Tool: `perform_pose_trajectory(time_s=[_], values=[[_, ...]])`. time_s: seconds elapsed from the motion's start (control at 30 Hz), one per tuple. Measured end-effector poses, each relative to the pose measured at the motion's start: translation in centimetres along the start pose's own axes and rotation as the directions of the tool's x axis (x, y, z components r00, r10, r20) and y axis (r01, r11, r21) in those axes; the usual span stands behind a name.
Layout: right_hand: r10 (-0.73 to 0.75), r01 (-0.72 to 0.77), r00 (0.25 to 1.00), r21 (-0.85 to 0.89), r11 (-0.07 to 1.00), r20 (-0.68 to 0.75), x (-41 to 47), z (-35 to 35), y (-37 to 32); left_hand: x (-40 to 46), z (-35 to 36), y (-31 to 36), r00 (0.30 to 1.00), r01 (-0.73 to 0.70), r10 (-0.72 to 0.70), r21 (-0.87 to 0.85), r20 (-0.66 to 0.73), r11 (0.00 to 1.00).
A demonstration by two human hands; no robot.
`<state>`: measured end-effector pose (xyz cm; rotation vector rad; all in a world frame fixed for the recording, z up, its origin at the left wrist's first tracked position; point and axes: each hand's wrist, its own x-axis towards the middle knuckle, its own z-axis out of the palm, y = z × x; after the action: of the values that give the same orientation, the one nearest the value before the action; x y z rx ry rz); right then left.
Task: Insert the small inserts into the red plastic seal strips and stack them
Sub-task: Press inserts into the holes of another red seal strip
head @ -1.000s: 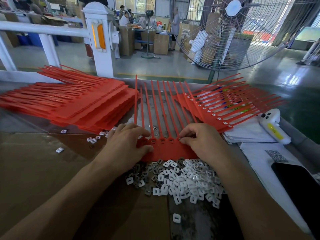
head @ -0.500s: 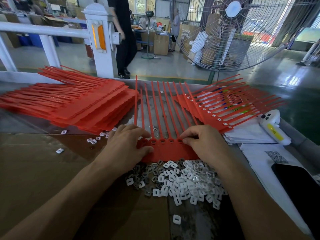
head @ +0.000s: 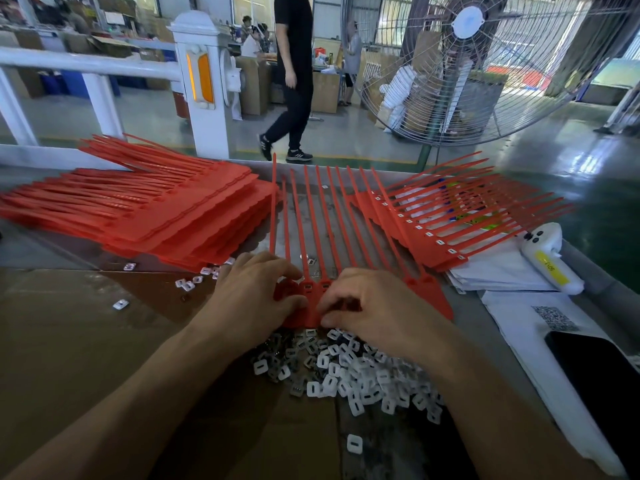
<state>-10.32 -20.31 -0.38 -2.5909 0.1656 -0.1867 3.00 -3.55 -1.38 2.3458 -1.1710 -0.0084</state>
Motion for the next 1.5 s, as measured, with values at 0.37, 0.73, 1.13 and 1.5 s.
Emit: perform_pose_trajectory(time_s=[0.37,0.73,1.13,1.5], values=[[-0.059,0.062,0.997,-0.073,0.995,0.043,0.1,-0.1,-0.4,0.0,-0.1,0.1,1.0,0.003,-0.003,0.01,0.003,1.0],[-0.004,0.067,0.952,0.197,0.978,-0.306,-0.1,-0.2,-0.7,0.0,-0.5,1.1,0.996,-0.069,0.051,-0.293,-0.071,0.953],[-0.034,0.135,0.925,0.245,0.96,-0.378,0.0,0.1,-0.9,-0.3,-1.4,2.1,0.998,0.053,-0.012,-0.649,0.068,0.759],[-0.052,0.155,0.923,0.243,0.958,-0.382,-0.1,-0.2,-1.1,-0.2,-1.2,1.7,0.998,0.027,0.022,-0.687,0.062,0.727]])
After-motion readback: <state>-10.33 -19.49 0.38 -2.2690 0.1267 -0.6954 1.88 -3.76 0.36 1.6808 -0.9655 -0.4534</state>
